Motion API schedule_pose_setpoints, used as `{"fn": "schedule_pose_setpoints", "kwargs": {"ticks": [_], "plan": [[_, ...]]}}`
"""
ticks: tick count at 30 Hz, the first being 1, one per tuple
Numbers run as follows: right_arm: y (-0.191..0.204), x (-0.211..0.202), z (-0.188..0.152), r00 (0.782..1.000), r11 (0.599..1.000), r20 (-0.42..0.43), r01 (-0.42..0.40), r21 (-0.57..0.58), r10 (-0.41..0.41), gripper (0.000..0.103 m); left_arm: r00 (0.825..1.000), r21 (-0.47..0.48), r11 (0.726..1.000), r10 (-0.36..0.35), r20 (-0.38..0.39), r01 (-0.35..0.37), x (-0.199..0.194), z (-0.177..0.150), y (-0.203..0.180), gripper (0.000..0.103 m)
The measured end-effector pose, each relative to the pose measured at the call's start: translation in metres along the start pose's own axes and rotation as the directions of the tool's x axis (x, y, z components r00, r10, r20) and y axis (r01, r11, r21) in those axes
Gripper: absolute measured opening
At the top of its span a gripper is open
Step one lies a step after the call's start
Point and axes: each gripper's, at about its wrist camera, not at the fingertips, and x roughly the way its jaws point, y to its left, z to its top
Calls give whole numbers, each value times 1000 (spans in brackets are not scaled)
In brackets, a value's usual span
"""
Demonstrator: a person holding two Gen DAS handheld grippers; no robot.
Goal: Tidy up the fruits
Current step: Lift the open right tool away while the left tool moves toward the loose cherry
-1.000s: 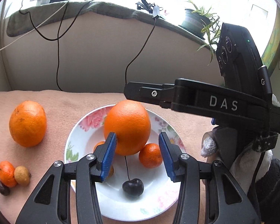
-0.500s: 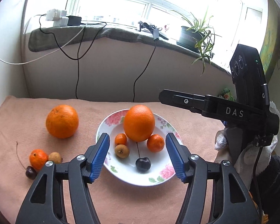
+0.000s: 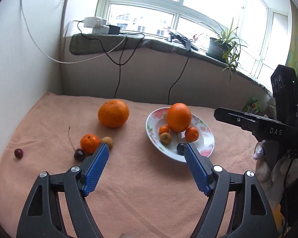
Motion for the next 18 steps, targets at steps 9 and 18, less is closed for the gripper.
{"fn": "schedule_pose_setpoints", "kwargs": {"ticks": [9, 18], "plan": [[50, 1, -17, 1000, 994, -9, -11, -111, 10, 93, 997, -72, 995, 74, 3, -74, -25, -22, 46, 78], [92, 22, -31, 994, 980, -52, -103, -171, 95, 93, 992, -123, 985, 122, -16, -123, -38, -43, 82, 78]]}}
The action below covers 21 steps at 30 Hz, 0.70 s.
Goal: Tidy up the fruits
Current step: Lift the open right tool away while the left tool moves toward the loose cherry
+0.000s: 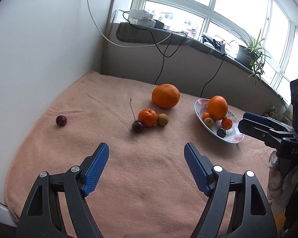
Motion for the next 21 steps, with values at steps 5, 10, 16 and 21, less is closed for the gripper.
{"fn": "schedule_pose_setpoints", "kwargs": {"ticks": [5, 10, 16, 21], "plan": [[15, 13, 0, 1000, 999, -8, -22, -35, 22, 93, 999, -27, 999, 32, -3, -32, -4, -4, 22, 78], [22, 25, 3, 999, 998, -23, -29, -47, 28, 93, 996, -60, 994, 92, 9, -91, -9, -6, 46, 78], [24, 42, 11, 999, 999, -43, -28, -40, 26, 92, 983, -50, 983, 180, 31, -178, -7, 3, 69, 65], [20, 63, 16, 996, 999, -75, -38, 7, 39, 75, 979, -66, 978, 201, 17, -199, 8, 11, 90, 46]]}}
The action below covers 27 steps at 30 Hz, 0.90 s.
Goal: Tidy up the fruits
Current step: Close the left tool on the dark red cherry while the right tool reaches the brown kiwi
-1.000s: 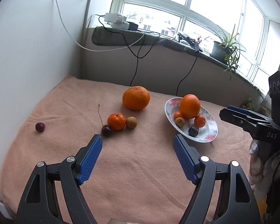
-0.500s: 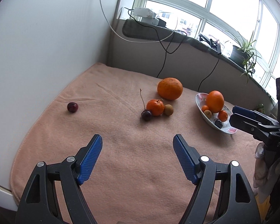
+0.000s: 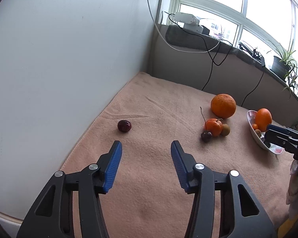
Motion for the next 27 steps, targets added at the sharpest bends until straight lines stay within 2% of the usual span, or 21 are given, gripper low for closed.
{"fn": "schedule_pose_setpoints", "kwargs": {"ticks": [2, 5, 9, 12, 18, 27], "plan": [[0, 11, 1, 1000, 1000, -19, 4, 9, -4, 67, 1000, 3, 1000, 6, -11, -6, 8, 2, 3, 37], [0, 29, 2, 998, 999, -53, 31, 18, -30, 55, 1000, 6, 1000, 10, -25, -9, 19, 5, 8, 35], [-6, 50, 5, 995, 997, -79, 61, 44, -57, 54, 999, 17, 1000, 23, -46, -22, 32, 7, 11, 32], [-11, 64, 7, 994, 996, -98, 53, 69, -47, 47, 998, 15, 999, 29, -58, -28, 40, 8, 14, 32], [-13, 84, 9, 990, 998, -133, 42, 55, -34, 40, 996, 27, 999, 45, -78, -43, 55, 12, 17, 32], [-11, 95, 15, 990, 999, -138, 36, 24, -32, 40, 994, 22, 998, 56, -97, -54, 73, 19, 23, 32]]}}
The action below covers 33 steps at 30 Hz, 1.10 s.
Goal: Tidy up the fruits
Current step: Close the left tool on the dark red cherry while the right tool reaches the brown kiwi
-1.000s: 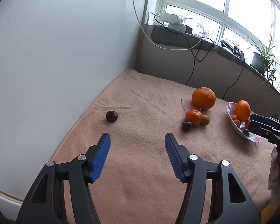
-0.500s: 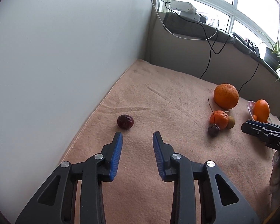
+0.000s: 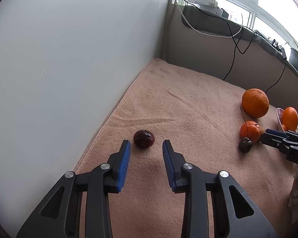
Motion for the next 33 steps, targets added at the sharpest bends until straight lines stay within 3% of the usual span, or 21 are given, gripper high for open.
{"fn": "schedule_pose_setpoints", "kwargs": {"ticks": [8, 16, 28, 30, 33], "plan": [[0, -1, 2, 1000, 1000, 12, 17, -8, -17, 40, 1000, 2, 1000, 5, -17, -5, 7, 1, 2, 32], [2, 8, 2, 997, 996, -53, 45, -83, -50, 39, 1000, -4, 1000, -7, -28, 7, 10, 1, 4, 32], [-5, 14, 8, 997, 996, -66, -41, -81, 36, 38, 999, -7, 1000, -21, -48, 20, 16, 4, 5, 29], [-4, 14, 7, 997, 995, -69, -42, -90, 36, 32, 999, -11, 1000, -20, -49, 19, 16, 3, 5, 28], [-5, 14, 6, 997, 995, -70, -49, -83, 44, 32, 998, -20, 1000, -23, -54, 22, 19, 4, 6, 25]]}}
